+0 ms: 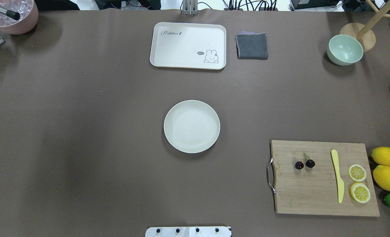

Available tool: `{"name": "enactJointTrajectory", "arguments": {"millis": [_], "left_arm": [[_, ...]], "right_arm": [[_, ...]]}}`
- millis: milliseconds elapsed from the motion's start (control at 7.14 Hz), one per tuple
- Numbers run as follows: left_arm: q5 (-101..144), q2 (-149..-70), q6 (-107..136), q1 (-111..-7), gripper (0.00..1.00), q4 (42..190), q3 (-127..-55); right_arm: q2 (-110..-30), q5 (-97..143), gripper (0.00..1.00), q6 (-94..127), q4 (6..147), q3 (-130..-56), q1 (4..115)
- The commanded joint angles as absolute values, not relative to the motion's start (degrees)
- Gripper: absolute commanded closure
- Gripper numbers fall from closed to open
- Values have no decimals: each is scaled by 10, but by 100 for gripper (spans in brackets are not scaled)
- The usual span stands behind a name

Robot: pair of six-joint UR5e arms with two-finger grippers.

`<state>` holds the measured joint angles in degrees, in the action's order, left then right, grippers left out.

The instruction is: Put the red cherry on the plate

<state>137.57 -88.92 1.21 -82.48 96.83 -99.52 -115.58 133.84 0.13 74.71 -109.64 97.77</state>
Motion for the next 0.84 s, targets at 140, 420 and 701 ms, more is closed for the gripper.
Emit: {"name": "enactJointTrajectory", "arguments": {"millis": [140, 420, 701], "left_arm": [[1378, -842, -46, -867, 2, 969, -1007], [1377, -843, -43, -867, 2, 968, -1016], [1378, -843, -36, -867, 2, 968, -1024]], "right_arm": [[-1080, 1379, 0, 12, 958, -1196, 944], [-1045, 1437, 0, 55, 1032, -1266, 919], [-998, 1469, 0, 193, 987, -1272, 826]]}}
